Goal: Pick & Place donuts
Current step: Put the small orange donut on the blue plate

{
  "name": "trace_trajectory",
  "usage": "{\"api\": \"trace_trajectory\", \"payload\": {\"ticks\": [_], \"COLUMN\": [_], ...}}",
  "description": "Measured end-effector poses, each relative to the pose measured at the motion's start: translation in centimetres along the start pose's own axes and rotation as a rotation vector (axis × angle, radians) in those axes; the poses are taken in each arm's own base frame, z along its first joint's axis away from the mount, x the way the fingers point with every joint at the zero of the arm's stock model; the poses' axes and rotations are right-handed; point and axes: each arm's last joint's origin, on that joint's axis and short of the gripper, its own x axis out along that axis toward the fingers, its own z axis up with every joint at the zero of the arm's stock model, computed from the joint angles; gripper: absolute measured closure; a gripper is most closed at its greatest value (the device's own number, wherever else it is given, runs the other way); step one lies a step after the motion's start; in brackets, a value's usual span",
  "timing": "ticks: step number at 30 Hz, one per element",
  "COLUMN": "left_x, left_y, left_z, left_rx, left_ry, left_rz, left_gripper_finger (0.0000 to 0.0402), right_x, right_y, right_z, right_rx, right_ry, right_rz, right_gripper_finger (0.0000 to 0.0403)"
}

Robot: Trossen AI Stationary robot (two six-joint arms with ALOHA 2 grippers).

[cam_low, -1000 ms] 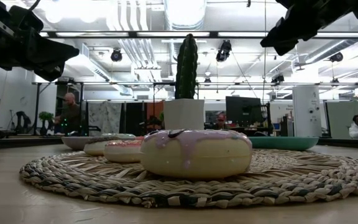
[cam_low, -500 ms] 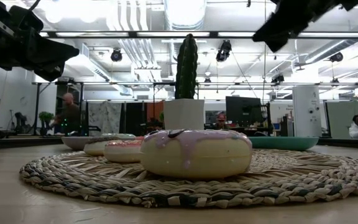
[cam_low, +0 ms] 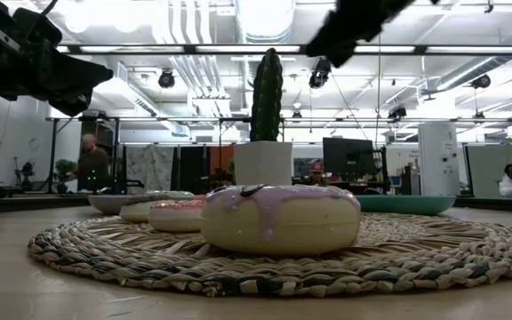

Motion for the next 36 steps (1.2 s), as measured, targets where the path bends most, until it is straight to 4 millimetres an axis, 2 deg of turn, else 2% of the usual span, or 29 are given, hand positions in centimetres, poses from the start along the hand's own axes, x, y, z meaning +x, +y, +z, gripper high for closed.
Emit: {"api": "trace_trajectory", "payload": {"ticks": [12,17,21,31,36], "left_x": [0.0,0.0,0.0,0.0,0.0], "left_y": [0.0,0.0,0.0,0.0,0.0], "left_z": [0.0,0.0,0.0,0.0,0.0], "left_rx": [0.000,0.000,0.000,0.000,0.000], "left_ry": [0.000,-0.001,0.000,0.000,-0.001], "left_rz": [0.000,0.000,0.000,0.000,0.000], "left_gripper_finger": [0.0402,0.0402,0.0402,0.0402,0.0402], "right_x": [4.8,6.6,7.8,10.8,11.6], "right_y": [-0.7,-0.9,-1.1,-1.4,-1.4], "right_z": [3.7,4.6,4.9,4.0,3.7], "right_rx": [-0.051,-0.048,-0.046,-0.036,-0.039], "right_ry": [0.110,0.139,0.148,0.211,0.223], "right_rz": [0.005,0.007,0.007,0.008,0.010], "right_gripper_finger": [0.0394,0.0394,0.0394,0.0393,0.0366]}}
